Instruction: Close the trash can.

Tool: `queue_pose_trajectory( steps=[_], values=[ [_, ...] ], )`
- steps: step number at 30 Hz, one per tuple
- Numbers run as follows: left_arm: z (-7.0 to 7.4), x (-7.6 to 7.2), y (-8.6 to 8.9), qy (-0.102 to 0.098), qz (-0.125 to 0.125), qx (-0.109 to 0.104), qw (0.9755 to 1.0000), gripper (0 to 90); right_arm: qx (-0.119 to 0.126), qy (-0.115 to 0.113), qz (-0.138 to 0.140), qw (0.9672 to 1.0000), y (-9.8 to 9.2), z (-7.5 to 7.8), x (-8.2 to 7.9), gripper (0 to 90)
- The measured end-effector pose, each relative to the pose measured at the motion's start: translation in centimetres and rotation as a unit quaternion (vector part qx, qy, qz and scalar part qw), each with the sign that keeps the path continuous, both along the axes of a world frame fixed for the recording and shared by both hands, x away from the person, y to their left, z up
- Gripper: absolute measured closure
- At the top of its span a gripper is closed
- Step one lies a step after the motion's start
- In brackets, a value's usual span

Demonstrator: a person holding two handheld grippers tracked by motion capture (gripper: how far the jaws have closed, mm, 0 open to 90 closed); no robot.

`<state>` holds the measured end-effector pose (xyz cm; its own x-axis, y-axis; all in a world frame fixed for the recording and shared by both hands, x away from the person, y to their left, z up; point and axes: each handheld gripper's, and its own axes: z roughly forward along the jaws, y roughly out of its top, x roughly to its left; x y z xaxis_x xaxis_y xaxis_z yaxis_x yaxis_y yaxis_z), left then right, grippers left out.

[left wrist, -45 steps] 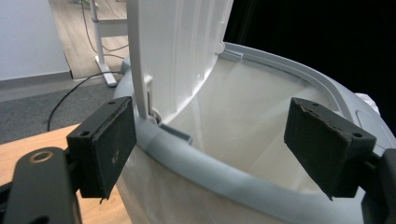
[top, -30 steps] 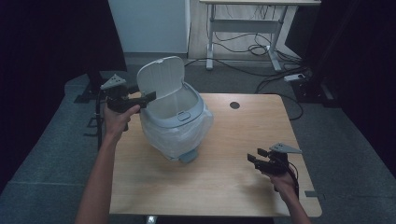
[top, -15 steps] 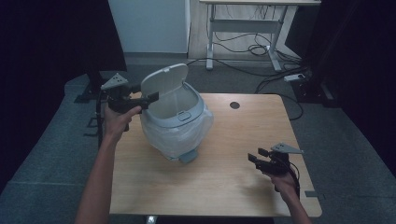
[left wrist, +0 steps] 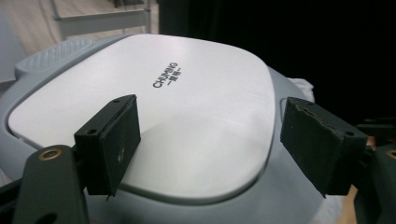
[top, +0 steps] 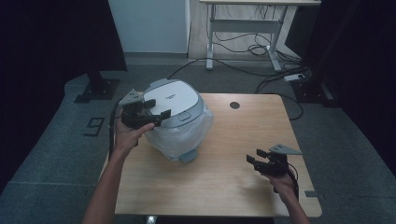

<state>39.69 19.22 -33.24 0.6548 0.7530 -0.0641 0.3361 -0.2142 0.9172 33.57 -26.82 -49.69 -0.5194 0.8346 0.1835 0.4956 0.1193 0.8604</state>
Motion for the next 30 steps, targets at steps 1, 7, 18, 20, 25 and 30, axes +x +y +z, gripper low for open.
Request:
queue_pose_trajectory(
  steps=[1,7,18,20,25,30],
  values=[
    [-0.1,0.0,-0.4,-0.01,0.014,0.016,0.9997,21.1,0.001,0.0,-0.001,1.0,-0.1,0.0,0.0,39.8],
    [-0.1,0.2,-2.2,-0.016,0.039,0.034,0.9985,21.5,0.002,0.002,-0.004,1.0,-0.2,-0.2,0.1,39.8],
    [0.1,0.3,-2.8,-0.014,0.044,0.055,0.9974,25.2,-0.001,0.003,0.002,1.0,0.1,-0.2,-0.1,39.7],
    [0.2,0.3,-2.8,-0.01,0.043,0.054,0.9976,24.8,0.0,0.003,0.001,1.0,0.0,-0.2,-0.1,39.7],
    [0.5,-0.8,-2.2,-0.023,0.03,0.021,0.9991,23.6,0.004,0.004,-0.004,1.0,-0.5,-0.1,0.0,39.7],
    [0.7,-2.4,-1.2,-0.027,0.014,-0.001,0.9995,22.5,0.004,0.005,-0.009,0.9999,-0.9,-0.1,0.0,39.6]
  ],
)
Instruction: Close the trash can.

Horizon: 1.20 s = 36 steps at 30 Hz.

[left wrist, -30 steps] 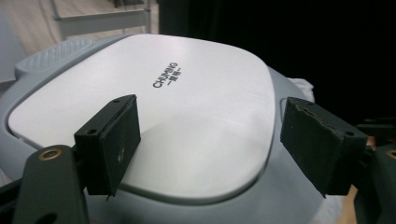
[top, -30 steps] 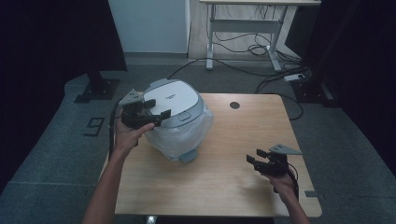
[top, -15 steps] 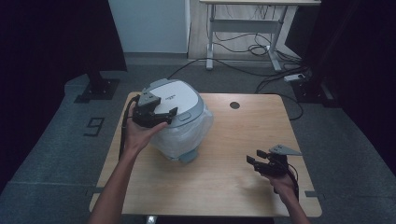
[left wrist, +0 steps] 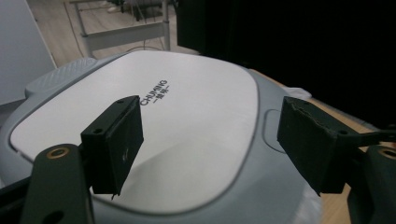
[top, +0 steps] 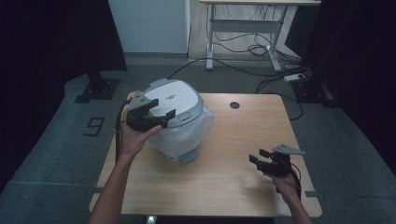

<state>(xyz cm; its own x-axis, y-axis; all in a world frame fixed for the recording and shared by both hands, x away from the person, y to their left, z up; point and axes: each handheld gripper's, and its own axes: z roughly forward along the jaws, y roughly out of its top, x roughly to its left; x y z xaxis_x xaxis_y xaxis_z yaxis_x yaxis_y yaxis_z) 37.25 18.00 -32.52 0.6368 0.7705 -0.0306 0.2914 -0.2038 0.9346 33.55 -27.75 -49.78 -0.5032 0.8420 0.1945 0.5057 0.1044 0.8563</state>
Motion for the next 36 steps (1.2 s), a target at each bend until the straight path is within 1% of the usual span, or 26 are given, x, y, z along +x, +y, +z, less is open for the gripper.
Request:
queue_pose_trajectory(
  steps=[4,8,11,15,17,19,22,24,25,28,32,36],
  values=[
    [-0.5,-1.4,0.9,0.0,-0.006,-0.007,1.0,21.4,-0.001,-0.003,0.0,1.0,0.0,0.0,-0.1,39.6],
    [-1.4,-3.0,2.1,0.002,-0.012,-0.011,0.9999,20.3,-0.002,-0.003,0.001,1.0,0.0,0.1,-0.1,39.4],
    [-2.2,-4.1,2.9,0.001,-0.012,-0.016,0.9998,19.8,-0.002,-0.003,0.0,1.0,-0.1,0.1,-0.1,39.4],
    [-3.5,-5.2,4.0,0.008,-0.007,-0.026,0.9996,18.4,-0.003,-0.003,-0.002,1.0,-0.2,0.0,-0.1,39.2],
    [-4.6,-5.8,4.4,0.014,-0.005,-0.029,0.9995,17.9,-0.004,-0.002,-0.002,1.0,-0.2,0.0,-0.1,39.1],
    [-5.5,-6.1,4.7,0.02,-0.003,-0.027,0.9994,17.1,-0.005,-0.002,-0.002,1.0,-0.2,0.0,-0.1,39.1],
    [-7.4,-6.4,4.8,0.035,0.0,-0.025,0.9991,16.5,-0.006,-0.001,-0.002,1.0,-0.2,0.0,-0.1,39.0],
    [-9.0,-6.5,4.7,0.051,-0.002,-0.015,0.9986,16.0,-0.006,0.0,-0.003,1.0,-0.2,-0.1,-0.1,39.0],
    [-9.6,-6.5,4.7,0.056,-0.001,-0.013,0.9984,15.7,-0.007,0.0,-0.003,1.0,-0.3,-0.1,-0.1,39.0],
    [-12.0,-6.4,4.7,0.08,-0.002,-0.014,0.9967,15.6,-0.007,0.002,-0.005,1.0,-0.4,-0.3,0.0,38.9],
    [-14.0,-6.1,4.6,0.098,0.001,-0.01,0.9952,15.6,-0.009,0.006,-0.008,0.9999,-0.5,-0.6,0.0,38.9],
    [-15.0,-6.0,4.5,0.107,0.002,-0.004,0.9943,15.7,-0.011,0.01,-0.011,0.9998,-0.6,-0.9,0.1,38.8]
  ],
)
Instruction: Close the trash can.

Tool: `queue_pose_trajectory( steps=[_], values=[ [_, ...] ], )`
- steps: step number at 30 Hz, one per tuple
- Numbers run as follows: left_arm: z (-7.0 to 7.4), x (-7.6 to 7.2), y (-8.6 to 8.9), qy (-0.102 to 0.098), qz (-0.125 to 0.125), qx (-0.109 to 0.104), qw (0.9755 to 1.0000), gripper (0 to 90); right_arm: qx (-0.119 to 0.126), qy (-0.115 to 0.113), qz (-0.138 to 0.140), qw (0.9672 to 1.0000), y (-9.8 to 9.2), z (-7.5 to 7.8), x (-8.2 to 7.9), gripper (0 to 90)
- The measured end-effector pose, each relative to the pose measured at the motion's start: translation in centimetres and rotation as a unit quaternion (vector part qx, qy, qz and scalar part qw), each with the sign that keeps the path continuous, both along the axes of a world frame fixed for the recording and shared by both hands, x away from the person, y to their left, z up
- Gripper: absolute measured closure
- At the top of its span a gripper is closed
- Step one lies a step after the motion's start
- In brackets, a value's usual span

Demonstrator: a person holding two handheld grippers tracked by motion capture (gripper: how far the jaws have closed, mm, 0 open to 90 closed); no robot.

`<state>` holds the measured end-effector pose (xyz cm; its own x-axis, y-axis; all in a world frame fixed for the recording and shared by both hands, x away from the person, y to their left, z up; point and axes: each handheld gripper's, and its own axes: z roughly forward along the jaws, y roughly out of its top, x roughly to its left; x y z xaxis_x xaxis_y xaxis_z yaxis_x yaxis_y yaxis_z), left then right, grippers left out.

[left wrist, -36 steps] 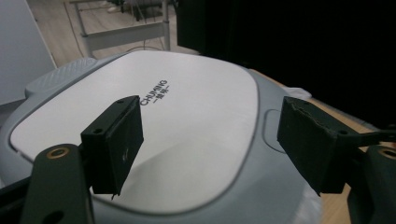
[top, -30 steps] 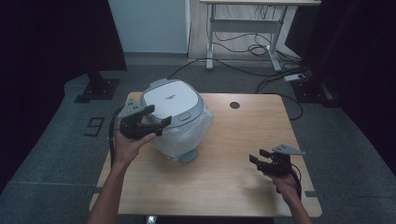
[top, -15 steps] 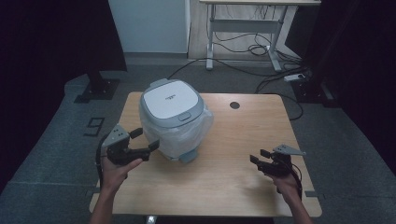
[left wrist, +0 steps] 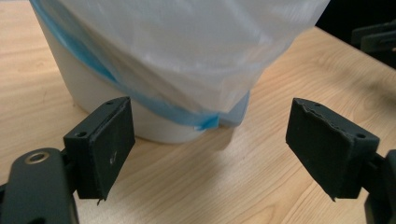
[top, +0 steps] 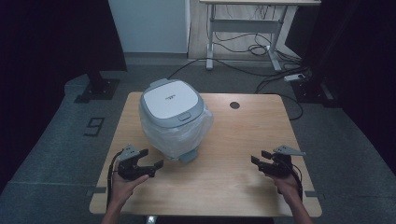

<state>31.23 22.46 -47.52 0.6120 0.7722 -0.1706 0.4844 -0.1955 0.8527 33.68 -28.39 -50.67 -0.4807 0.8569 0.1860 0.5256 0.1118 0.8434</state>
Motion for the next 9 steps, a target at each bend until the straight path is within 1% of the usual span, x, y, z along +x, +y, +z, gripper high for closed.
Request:
queue_pose_trajectory(
  steps=[4,9],
  values=[
    [-0.61,0.12,-0.24,0.006,0.001,0.013,0.9999,15.6,-0.002,0.003,-0.001,1.0,-0.03,-0.26,0.05,38.7],
    [-0.95,0.23,-0.27,0.008,0.006,0.02,0.9998,15.6,-0.004,0.003,-0.001,1.0,-0.04,-0.32,0.08,38.6]
  ],
)
